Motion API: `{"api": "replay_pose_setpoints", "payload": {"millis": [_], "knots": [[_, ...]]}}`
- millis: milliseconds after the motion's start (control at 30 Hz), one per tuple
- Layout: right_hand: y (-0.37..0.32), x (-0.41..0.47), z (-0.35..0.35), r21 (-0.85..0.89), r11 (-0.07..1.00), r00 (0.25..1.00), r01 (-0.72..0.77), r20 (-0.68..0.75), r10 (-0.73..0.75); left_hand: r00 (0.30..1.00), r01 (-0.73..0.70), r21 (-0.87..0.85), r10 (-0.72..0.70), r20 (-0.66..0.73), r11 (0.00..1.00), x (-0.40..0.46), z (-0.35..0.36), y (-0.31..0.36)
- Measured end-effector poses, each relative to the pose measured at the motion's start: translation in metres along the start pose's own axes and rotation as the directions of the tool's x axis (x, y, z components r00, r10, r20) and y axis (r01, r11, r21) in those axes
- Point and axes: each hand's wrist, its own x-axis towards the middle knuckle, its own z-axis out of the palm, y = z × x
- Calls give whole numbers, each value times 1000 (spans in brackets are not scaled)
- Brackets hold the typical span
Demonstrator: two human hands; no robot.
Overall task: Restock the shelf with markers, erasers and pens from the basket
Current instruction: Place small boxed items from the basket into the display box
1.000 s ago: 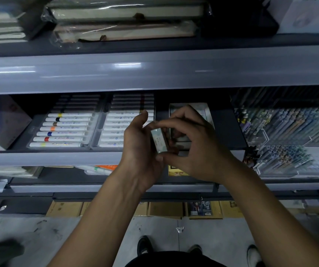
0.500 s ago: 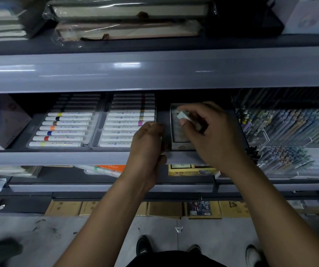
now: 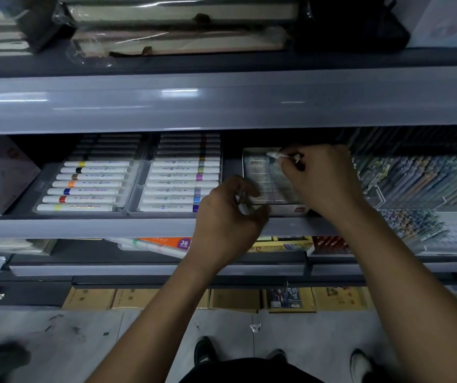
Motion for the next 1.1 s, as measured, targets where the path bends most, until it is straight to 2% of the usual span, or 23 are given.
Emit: {"api": "replay_pose_setpoints", "payload": {"millis": [100,267,500,800,1100], "knots": [[1,4,0,-96,995,999,35,42,-31,996,-86,129,85,13,988,0,-2,-1],[8,7,5,-206,978,989,32,148,-1,989,-145,251,129,78,957,-4,-3,0],[6,6,8,-250,968,994,-25,99,51,992,-110,236,90,93,966,-6,-5,1],[0,11,2,-314,948,971,45,237,32,992,-110,254,90,90,961,-7,-5,1],[-2,12,-5,-329,941,956,85,292,16,994,-85,259,64,87,962,-8,-5,2]]}}
